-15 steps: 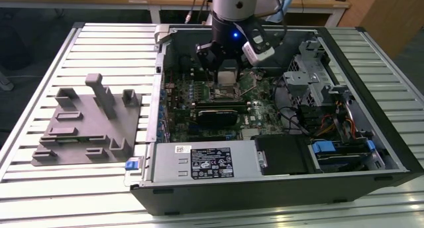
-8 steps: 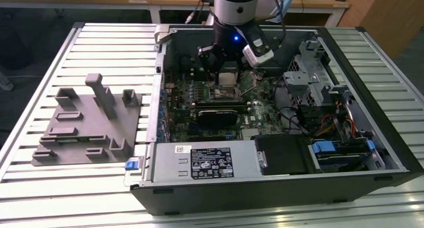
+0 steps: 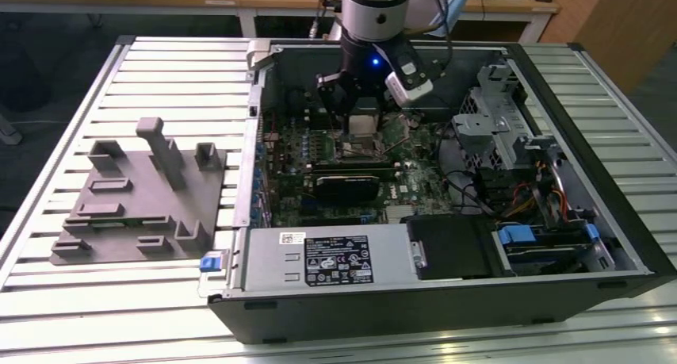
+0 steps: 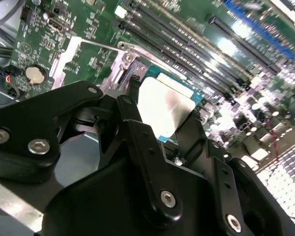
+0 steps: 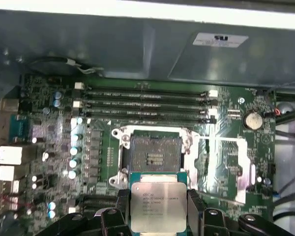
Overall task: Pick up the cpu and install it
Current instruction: 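Pick up the cpu and move it towards the insertion slot, then place the cpu into insertion slot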
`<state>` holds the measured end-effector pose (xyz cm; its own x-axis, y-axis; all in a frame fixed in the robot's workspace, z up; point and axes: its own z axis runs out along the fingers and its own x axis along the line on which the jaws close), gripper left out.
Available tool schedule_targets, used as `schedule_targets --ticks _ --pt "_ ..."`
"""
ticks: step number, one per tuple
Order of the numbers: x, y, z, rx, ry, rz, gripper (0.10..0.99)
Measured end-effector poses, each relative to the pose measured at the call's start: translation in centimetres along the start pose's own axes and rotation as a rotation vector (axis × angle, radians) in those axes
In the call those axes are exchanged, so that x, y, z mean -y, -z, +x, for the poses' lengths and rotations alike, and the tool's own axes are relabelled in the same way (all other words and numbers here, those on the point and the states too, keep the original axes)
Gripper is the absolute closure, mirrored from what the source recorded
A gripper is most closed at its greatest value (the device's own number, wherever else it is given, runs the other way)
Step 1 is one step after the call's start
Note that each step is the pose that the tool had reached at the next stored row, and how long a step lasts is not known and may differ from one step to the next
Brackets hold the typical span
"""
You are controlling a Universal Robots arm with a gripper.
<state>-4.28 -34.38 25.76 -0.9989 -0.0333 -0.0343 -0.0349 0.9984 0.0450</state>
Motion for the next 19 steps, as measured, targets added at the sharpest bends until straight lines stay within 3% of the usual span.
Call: schedule_targets --ticks 6,19 --pt "-0.94 -0.67 -0.09 0.0000 -0.003 0.003 0.541" --pt "-1.00 -1.04 -0.21 -0.0001 -0.004 0.007 0.541"
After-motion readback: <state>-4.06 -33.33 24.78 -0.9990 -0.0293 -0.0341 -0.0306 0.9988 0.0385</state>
